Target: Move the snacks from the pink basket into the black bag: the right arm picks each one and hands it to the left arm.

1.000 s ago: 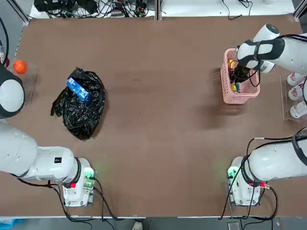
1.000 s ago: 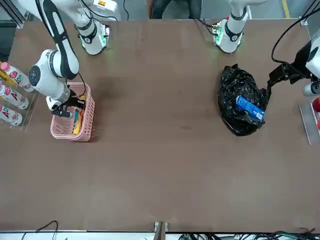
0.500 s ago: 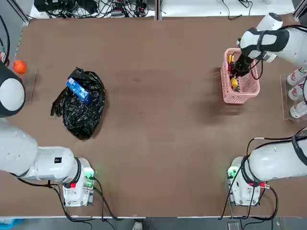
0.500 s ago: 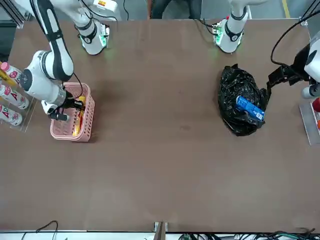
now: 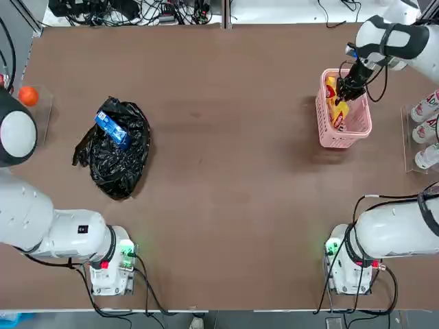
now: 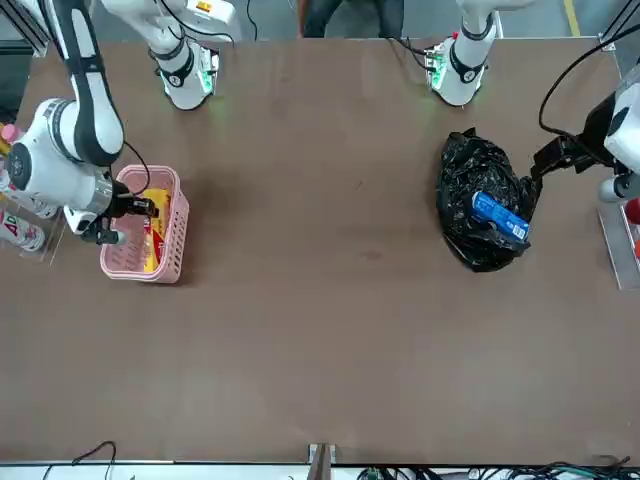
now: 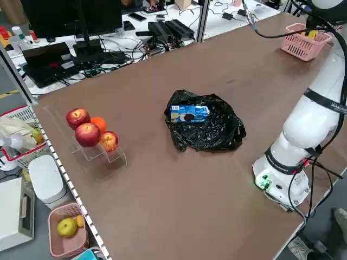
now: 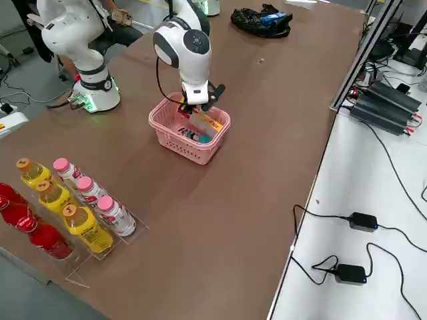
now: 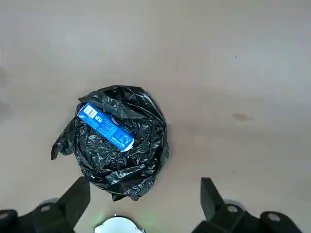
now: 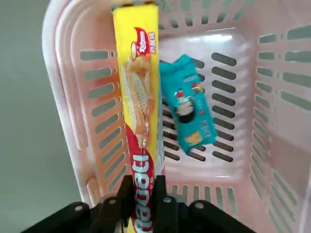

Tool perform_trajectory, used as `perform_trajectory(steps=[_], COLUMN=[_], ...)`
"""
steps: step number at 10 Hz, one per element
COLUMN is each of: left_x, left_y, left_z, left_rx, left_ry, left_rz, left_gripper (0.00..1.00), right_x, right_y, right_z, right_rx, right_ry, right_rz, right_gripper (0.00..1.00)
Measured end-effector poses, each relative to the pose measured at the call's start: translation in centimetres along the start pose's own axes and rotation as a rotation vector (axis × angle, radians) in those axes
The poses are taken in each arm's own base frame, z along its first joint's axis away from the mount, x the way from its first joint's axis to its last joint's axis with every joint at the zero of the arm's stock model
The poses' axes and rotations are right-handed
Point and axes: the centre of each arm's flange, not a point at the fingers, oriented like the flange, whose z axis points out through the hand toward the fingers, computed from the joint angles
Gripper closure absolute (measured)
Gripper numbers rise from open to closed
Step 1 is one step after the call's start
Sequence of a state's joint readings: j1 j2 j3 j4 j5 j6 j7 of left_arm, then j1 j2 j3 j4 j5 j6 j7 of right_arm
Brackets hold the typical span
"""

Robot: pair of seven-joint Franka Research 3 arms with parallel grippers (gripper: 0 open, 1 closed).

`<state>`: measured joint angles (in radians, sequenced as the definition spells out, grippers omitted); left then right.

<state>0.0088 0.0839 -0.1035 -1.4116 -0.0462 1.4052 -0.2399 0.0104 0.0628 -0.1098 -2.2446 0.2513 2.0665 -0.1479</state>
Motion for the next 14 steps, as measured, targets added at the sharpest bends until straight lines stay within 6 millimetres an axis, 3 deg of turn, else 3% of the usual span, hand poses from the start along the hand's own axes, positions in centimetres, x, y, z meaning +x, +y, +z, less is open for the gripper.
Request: perform_trajectory(steps=[14], left_x=[0.2], left_y=[-0.2], left_z=[0.4], left_rx=[0.001], left_ry=[-0.007], left_rz=[-0.018], left_gripper=[0.00], right_x=[-1.4], right_y=[3.8], right_z=[-0.4], right_rx=[0.052], right_ry=[-0.110], right_rz=[-0.087], right_gripper=[0.78])
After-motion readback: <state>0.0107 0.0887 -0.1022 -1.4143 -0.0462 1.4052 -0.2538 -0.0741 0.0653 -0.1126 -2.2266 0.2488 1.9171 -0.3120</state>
